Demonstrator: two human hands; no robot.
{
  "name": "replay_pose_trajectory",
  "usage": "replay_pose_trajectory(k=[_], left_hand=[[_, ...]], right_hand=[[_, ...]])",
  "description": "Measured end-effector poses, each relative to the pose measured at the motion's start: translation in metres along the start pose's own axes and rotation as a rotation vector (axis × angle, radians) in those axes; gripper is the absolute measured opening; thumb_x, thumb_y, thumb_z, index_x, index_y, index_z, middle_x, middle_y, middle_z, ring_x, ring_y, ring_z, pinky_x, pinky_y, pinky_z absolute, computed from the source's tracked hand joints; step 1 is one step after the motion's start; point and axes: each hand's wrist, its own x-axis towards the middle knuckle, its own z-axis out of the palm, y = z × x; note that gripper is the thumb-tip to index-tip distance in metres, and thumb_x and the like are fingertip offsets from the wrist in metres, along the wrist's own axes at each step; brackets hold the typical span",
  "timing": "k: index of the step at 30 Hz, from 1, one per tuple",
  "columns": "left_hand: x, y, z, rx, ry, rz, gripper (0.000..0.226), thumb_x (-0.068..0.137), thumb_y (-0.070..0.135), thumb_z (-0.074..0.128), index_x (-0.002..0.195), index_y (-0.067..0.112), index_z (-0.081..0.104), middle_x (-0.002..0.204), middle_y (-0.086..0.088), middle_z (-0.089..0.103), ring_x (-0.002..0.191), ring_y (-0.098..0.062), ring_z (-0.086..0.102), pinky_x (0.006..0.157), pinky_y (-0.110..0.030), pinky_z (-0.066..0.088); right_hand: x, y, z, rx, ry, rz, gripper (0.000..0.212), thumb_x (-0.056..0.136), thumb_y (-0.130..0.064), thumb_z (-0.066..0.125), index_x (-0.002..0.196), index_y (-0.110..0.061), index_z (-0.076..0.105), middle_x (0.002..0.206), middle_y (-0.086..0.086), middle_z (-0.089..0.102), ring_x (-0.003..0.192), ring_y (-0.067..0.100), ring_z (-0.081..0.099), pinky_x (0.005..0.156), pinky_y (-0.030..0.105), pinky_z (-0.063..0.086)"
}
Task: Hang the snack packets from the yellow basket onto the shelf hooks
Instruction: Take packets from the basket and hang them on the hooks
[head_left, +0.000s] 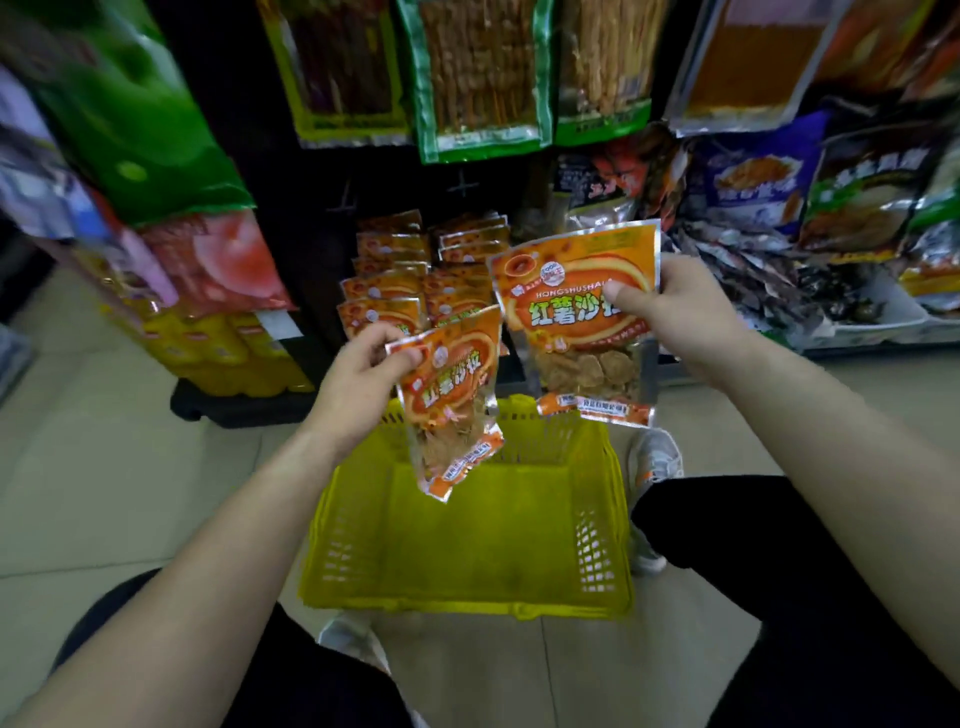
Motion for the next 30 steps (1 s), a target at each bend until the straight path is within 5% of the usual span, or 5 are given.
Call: replay_pose_trajectory(k=[8, 15, 21, 26, 30], left_hand=[[0.001, 0.018, -0.019, -0.424, 0.202, -0.161, 0.009, 0.101, 0.018, 0.055, 0.101, 0.019, 0.065, 0.090, -0.003, 0.077, 0.084, -0.019, 0.075, 0.063, -0.031, 0.058], [0.009, 0.022, -0.010, -0.583, 0.163, -0.200, 0.022, 0.103, 0.016, 0.050, 0.117, 0.006, 0.063, 0.102, -0.014, 0.075, 0.091, -0.027, 0.073, 0.075, -0.042, 0.062], [0.016, 0.020, 0.001, -0.564, 0.202, -0.201, 0.031, 0.105, 0.021, 0.047, 0.125, 0.003, 0.063, 0.106, -0.015, 0.075, 0.095, -0.027, 0.073, 0.088, -0.048, 0.059], [0.018, 0.016, 0.009, -0.451, 0.215, -0.141, 0.056, 0.083, 0.055, 0.064, 0.120, 0.013, 0.062, 0.110, -0.008, 0.075, 0.103, -0.023, 0.072, 0.094, -0.048, 0.056], [0.023, 0.008, 0.012, -0.205, 0.247, -0.053, 0.031, 0.088, 0.021, 0.074, 0.116, 0.023, 0.062, 0.107, 0.002, 0.074, 0.096, -0.011, 0.073, 0.082, -0.036, 0.061]], right_hand=[[-0.011, 0.000, 0.052, 0.232, -0.102, 0.120, 0.016, 0.092, -0.016, 0.069, 0.107, -0.012, 0.069, 0.106, 0.010, 0.076, 0.100, 0.027, 0.073, 0.091, 0.046, 0.057], [0.000, -0.001, 0.101, 0.166, -0.095, 0.084, 0.009, 0.091, -0.018, 0.072, 0.094, -0.026, 0.068, 0.092, -0.006, 0.075, 0.082, 0.008, 0.074, 0.075, 0.029, 0.061], [0.012, 0.003, 0.119, 0.150, -0.009, 0.106, 0.012, 0.088, -0.018, 0.075, 0.097, -0.024, 0.070, 0.094, -0.002, 0.076, 0.085, 0.013, 0.075, 0.077, 0.036, 0.060], [0.016, 0.006, 0.128, 0.126, 0.114, 0.147, 0.012, 0.087, -0.019, 0.077, 0.091, -0.026, 0.067, 0.086, -0.007, 0.074, 0.076, 0.008, 0.073, 0.067, 0.030, 0.059], [0.019, 0.006, 0.132, 0.116, 0.142, 0.187, 0.017, 0.085, -0.022, 0.078, 0.091, -0.025, 0.062, 0.091, -0.001, 0.073, 0.081, 0.016, 0.073, 0.073, 0.041, 0.062]])
